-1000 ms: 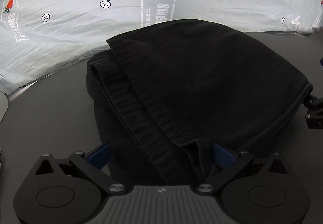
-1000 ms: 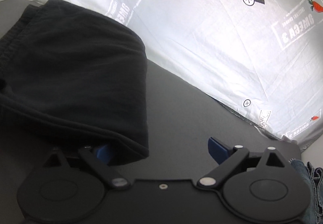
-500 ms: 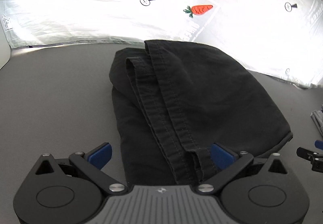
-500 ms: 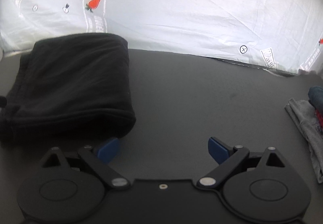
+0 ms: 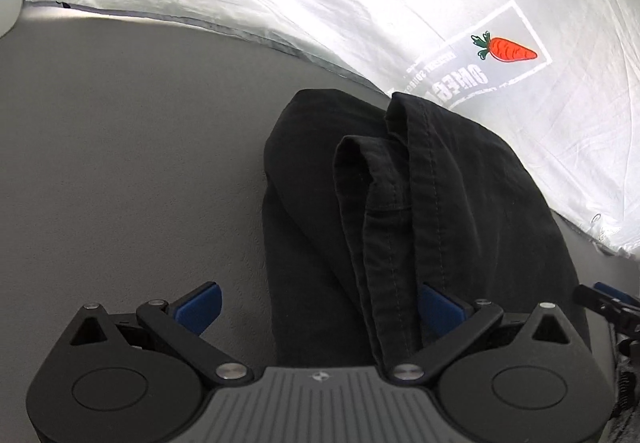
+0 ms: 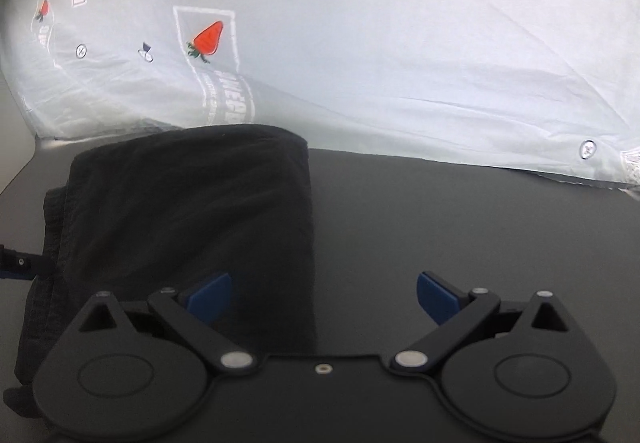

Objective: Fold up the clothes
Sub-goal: 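Grasp the folded trousers bundle with both tools and lift it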

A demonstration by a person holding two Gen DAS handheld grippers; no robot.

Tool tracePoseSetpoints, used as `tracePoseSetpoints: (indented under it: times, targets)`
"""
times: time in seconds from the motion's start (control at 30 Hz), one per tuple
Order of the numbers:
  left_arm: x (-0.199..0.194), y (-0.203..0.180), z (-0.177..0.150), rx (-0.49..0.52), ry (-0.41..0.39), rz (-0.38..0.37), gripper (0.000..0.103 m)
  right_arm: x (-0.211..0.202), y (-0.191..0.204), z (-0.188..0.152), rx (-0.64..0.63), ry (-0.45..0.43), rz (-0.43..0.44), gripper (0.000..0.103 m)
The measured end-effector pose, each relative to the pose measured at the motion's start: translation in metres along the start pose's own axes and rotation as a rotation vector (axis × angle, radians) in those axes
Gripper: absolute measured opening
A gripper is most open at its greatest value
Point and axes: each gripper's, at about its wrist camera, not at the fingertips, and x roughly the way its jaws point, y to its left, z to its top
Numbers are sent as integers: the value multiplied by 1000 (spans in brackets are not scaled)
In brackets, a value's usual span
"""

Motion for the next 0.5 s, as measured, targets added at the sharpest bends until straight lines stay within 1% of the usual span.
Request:
tracePoseSetpoints:
  times: [0.07, 0.1, 0.17, 0.2, 0.23, 0.27, 0.33, 0.37, 0.4, 0.43, 0.47, 0.5]
  targets:
    - [11, 6, 5, -53, 26, -70, 103, 21, 5, 6, -15, 38, 53, 100]
    - [21, 10, 8, -91, 60, -121, 103, 31, 7, 9, -13, 57, 82, 100]
    - [28, 12, 10, -131, 48, -157, 103, 51, 9, 10, 12, 104, 151, 101]
    - [31, 12, 11, -147, 40, -179, 103, 61, 7, 13, 52, 140, 187, 101]
    - [30, 10, 11, -172, 20, -176, 103, 71, 5, 16, 93, 176, 223, 100]
    - [31, 10, 11, -194, 16, -174, 102, 79, 2, 17, 135, 207, 255, 99]
    - [29, 6, 8, -214, -10, -157, 101, 84, -2, 19, 204, 247, 298, 86]
    - [27, 3, 6, -215, -20, -145, 98, 77, 3, 18, 180, 236, 283, 81]
    - [24, -1, 4, -207, -23, -135, 88, 66, 14, 18, 133, 212, 248, 71]
    - [20, -6, 3, -200, -28, -117, 79, 55, 24, 18, 86, 188, 213, 58]
    - [15, -11, 2, -188, -35, -96, 73, 44, 35, 18, 39, 163, 176, 54]
    - [10, -16, 1, -173, -41, -92, 63, 32, 47, 17, -9, 135, 135, 48]
